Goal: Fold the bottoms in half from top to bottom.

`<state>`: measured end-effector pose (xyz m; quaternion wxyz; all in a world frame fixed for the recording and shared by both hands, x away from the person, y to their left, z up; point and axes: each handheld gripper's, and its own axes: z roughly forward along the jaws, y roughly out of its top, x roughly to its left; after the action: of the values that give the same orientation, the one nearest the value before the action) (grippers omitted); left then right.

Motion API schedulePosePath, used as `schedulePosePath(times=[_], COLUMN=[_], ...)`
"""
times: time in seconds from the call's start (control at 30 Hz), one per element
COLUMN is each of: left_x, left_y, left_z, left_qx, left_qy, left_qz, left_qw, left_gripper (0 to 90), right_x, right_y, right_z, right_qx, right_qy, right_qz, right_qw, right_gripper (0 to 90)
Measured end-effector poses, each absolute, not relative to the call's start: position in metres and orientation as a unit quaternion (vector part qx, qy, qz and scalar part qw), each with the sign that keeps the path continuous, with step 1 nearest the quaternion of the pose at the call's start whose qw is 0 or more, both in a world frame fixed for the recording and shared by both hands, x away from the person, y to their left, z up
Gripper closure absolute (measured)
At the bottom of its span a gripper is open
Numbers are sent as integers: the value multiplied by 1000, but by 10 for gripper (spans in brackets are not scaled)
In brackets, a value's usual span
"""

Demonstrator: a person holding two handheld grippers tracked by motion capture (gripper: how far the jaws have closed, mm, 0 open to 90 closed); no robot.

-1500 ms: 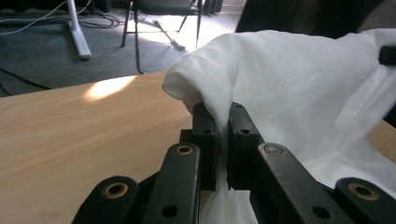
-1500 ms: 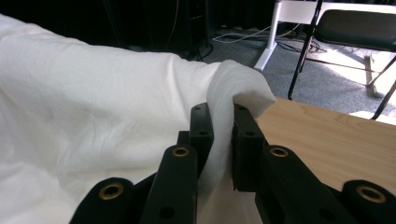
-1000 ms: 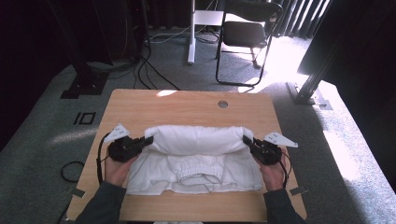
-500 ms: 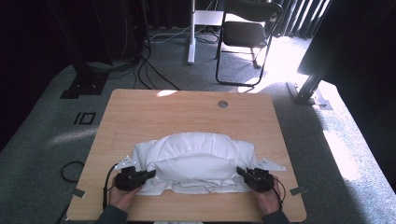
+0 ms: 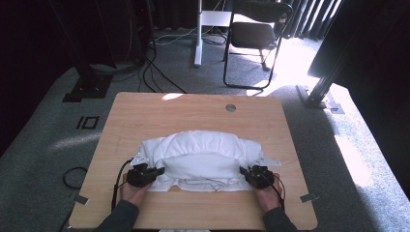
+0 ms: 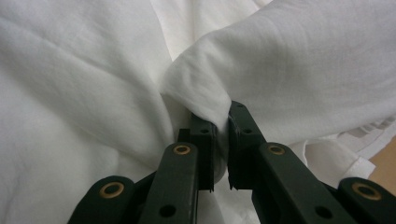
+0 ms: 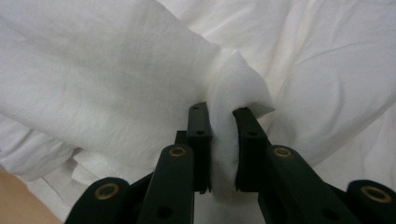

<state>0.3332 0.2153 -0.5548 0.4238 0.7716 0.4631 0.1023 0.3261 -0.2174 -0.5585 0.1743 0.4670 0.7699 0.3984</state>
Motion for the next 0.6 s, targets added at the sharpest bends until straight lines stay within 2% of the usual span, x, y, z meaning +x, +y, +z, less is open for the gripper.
schedulePosePath(times=[0.27,0.37,0.4,0.5,0.6], left_x=[381,387,386,376,370], left_y=[212,213,215,225,231], left_z=[-554,-548,-544,-520,-492], left_qx=[751,744,740,729,723], left_qy=[492,510,514,508,492], left_qz=[111,102,104,115,140], left_qw=[427,420,420,444,464], left_gripper=[829,770,713,567,530], right_x=[375,387,388,386,380], right_y=[-213,-213,-213,-216,-222], right_z=[-558,-555,-553,-537,-513], right_qx=[489,501,504,507,500], right_qy=[753,749,749,744,729], right_qz=[401,398,395,395,420], right_qw=[180,174,173,183,204], right_gripper=[793,782,757,576,466])
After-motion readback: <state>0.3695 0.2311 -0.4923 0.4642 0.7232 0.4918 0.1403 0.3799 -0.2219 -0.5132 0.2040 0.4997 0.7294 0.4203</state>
